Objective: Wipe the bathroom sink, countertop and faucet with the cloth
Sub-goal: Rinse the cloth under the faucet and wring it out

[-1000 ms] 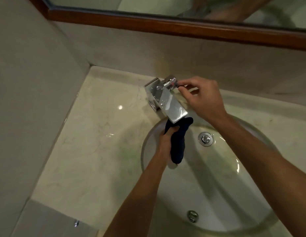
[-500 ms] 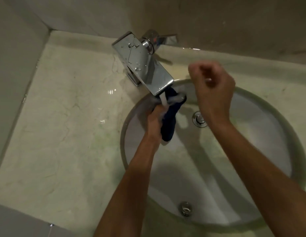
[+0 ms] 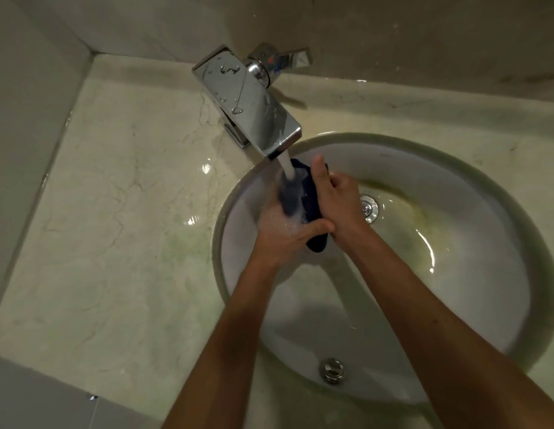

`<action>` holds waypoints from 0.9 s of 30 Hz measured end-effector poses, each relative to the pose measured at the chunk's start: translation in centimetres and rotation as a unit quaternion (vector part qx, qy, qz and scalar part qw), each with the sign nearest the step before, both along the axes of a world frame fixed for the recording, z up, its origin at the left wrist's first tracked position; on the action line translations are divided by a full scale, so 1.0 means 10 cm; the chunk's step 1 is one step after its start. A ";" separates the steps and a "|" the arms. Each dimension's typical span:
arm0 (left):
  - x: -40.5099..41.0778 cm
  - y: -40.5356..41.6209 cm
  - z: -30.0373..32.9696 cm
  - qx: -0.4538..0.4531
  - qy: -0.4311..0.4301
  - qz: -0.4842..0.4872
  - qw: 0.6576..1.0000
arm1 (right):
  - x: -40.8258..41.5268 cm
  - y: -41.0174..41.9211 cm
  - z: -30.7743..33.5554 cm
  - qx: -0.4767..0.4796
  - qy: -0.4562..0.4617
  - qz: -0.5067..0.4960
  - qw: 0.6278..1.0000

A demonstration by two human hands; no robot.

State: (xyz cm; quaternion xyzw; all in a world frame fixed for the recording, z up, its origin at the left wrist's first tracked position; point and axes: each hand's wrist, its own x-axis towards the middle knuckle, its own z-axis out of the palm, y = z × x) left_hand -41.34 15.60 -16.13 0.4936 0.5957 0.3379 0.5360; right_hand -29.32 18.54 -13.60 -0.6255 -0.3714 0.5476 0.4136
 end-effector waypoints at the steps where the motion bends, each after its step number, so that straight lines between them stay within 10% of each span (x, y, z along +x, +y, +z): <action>1: -0.02 0.00 0.02 0.003 0.016 -0.001 1.000 | 0.03 0.00 0.02 0.000 0.016 0.034 0.999; 6: -0.06 -0.01 0.18 0.076 0.109 0.098 0.986 | 0.25 -0.05 -0.09 0.010 0.090 0.065 0.994; 12: -0.03 0.02 0.33 0.072 -0.002 0.145 0.987 | 0.37 -0.24 -0.36 0.045 -0.044 0.316 0.947; 27: 0.16 -0.03 0.24 0.034 -0.019 0.137 0.990 | 0.23 0.18 -0.47 0.101 -0.282 0.317 0.900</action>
